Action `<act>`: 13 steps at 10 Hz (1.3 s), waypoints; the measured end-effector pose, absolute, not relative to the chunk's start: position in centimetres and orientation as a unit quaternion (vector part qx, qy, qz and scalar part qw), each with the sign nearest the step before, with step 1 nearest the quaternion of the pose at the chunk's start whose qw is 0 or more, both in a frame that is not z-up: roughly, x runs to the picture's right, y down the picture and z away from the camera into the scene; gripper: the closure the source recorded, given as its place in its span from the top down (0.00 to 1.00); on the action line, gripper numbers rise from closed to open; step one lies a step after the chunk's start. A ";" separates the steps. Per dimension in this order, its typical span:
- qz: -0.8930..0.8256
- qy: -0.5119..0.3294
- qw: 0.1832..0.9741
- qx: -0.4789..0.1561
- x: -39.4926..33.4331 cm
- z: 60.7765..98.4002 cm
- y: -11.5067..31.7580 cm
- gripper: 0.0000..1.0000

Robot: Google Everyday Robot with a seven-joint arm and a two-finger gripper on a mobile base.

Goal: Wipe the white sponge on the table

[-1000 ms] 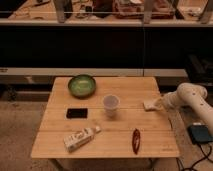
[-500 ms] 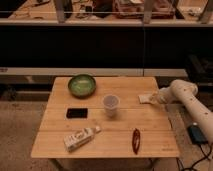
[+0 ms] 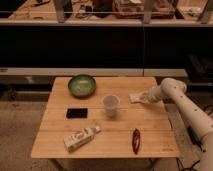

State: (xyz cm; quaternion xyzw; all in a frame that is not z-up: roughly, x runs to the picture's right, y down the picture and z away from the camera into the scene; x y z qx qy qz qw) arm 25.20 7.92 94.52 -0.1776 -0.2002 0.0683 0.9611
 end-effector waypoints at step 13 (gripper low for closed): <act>0.093 -0.155 0.970 -0.160 32.2 88.4 11.7 0.00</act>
